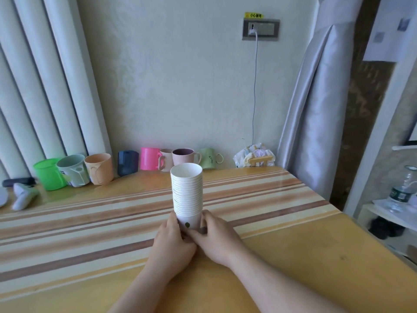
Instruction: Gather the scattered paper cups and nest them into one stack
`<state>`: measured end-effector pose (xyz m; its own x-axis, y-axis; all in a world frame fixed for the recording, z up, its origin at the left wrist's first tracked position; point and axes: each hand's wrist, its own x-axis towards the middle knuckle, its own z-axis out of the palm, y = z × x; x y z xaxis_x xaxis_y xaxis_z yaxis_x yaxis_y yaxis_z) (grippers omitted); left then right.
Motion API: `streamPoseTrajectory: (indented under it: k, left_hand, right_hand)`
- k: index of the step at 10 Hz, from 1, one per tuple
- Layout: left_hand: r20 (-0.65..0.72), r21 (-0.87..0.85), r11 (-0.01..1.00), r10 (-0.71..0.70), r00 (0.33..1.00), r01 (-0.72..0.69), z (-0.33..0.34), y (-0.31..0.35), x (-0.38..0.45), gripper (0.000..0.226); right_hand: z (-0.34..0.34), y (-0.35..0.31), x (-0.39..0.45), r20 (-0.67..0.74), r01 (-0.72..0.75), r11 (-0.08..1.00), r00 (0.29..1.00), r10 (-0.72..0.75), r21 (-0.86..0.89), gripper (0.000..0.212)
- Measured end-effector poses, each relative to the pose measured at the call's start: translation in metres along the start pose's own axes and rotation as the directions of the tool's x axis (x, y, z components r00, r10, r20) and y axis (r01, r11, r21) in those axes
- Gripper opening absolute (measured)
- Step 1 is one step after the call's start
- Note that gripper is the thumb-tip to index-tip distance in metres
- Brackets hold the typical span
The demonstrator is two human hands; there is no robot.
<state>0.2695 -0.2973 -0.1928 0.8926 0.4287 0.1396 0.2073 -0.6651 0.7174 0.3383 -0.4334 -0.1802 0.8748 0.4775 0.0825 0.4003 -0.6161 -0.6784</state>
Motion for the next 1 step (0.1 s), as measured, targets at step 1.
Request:
streamPoseTrajectory:
  k: [1]
  left_hand:
    - [0.071, 0.192, 0.98, -0.068, 0.995, 0.053, -0.0113, 0.0049, -0.0058, 0.045]
  right_hand:
    - [-0.013, 0.0202, -0.0313, 0.074, 0.024, 0.955, 0.997, -0.002, -0.296, 0.075]
